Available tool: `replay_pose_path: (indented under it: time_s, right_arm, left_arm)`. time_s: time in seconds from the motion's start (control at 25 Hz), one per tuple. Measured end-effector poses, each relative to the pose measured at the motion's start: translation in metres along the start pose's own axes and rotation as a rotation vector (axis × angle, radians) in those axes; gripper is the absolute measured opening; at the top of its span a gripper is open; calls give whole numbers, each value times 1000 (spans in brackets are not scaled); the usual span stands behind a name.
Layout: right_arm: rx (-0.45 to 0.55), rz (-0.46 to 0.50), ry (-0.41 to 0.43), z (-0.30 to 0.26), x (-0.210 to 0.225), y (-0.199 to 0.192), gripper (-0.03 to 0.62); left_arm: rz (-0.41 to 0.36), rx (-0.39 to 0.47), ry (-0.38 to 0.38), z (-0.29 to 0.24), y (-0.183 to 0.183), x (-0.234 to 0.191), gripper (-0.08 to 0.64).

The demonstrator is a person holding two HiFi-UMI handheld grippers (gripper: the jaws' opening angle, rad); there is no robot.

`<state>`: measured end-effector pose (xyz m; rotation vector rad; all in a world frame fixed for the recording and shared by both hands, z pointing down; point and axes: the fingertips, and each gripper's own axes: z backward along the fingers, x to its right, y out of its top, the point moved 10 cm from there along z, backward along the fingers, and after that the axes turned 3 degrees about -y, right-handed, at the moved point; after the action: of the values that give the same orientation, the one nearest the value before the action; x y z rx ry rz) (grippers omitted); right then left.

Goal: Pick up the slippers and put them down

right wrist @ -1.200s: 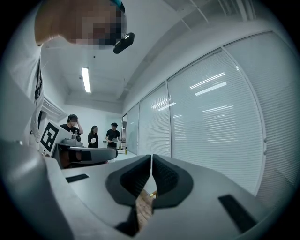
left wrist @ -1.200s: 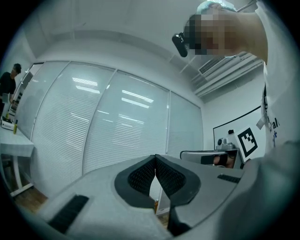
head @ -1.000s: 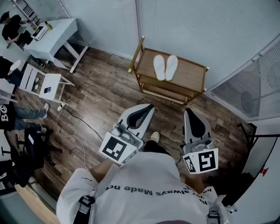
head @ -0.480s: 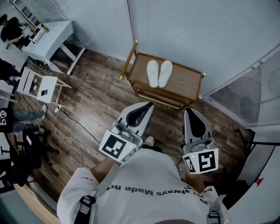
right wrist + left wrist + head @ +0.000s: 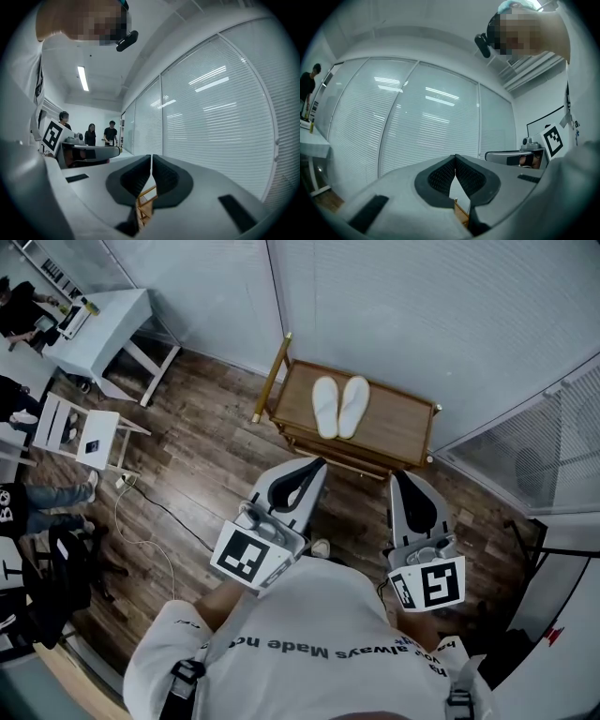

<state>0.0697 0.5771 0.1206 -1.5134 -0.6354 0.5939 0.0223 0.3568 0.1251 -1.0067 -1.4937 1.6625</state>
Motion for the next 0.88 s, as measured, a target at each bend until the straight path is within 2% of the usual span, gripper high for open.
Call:
replay_pose_path:
  time_s: [0.32, 0.88]
  right_arm:
    - [3, 6, 18, -75, 3, 6, 17]
    - [6, 15, -11, -219, -11, 16, 17]
  left_arm:
    - [1, 1, -5, -22, 10, -66, 11]
    - [20, -2, -30, -52, 23, -208, 11]
